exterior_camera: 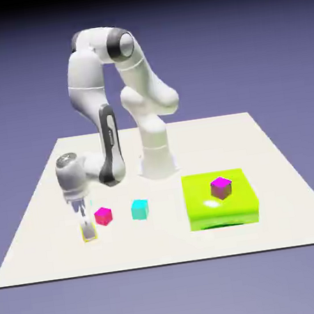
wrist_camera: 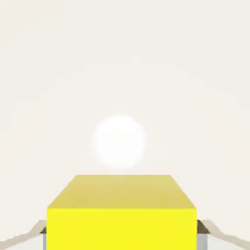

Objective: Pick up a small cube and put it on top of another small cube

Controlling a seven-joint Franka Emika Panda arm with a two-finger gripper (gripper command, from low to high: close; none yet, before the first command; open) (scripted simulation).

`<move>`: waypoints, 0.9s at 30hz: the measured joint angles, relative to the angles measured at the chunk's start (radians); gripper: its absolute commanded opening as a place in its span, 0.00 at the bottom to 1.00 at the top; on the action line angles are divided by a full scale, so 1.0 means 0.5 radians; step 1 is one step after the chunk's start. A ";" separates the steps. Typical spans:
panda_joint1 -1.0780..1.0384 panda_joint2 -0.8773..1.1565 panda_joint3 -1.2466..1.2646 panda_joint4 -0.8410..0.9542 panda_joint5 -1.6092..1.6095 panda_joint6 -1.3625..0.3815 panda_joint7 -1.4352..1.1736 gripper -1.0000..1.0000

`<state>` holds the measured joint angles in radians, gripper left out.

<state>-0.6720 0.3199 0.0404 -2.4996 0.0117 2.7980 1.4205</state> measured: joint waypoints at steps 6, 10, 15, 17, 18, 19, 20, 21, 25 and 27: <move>0.227 -0.418 0.252 -0.072 0.118 -0.328 0.035 0.00; 0.595 -0.687 0.539 -0.116 0.249 -0.532 0.084 0.00; 0.855 -1.024 0.903 -0.172 0.412 -0.787 0.146 0.00; 0.996 -1.158 1.048 -0.194 0.478 -0.889 0.170 0.00; 1.066 -1.225 1.121 -0.205 0.510 -0.940 0.183 0.00; 1.100 -1.259 1.156 -0.211 0.526 -0.965 0.189 0.00; 1.100 -1.259 1.157 -0.211 0.526 -0.965 0.189 0.00; 1.096 -1.187 1.165 -0.233 0.486 -0.879 0.221 0.00; 1.082 -0.900 1.201 -0.320 0.323 -0.531 0.349 0.00; 1.080 -0.871 1.204 -0.329 0.305 -0.498 0.363 1.00</move>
<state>-0.1322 -0.1155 0.6425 -2.6639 0.1642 2.5492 1.6022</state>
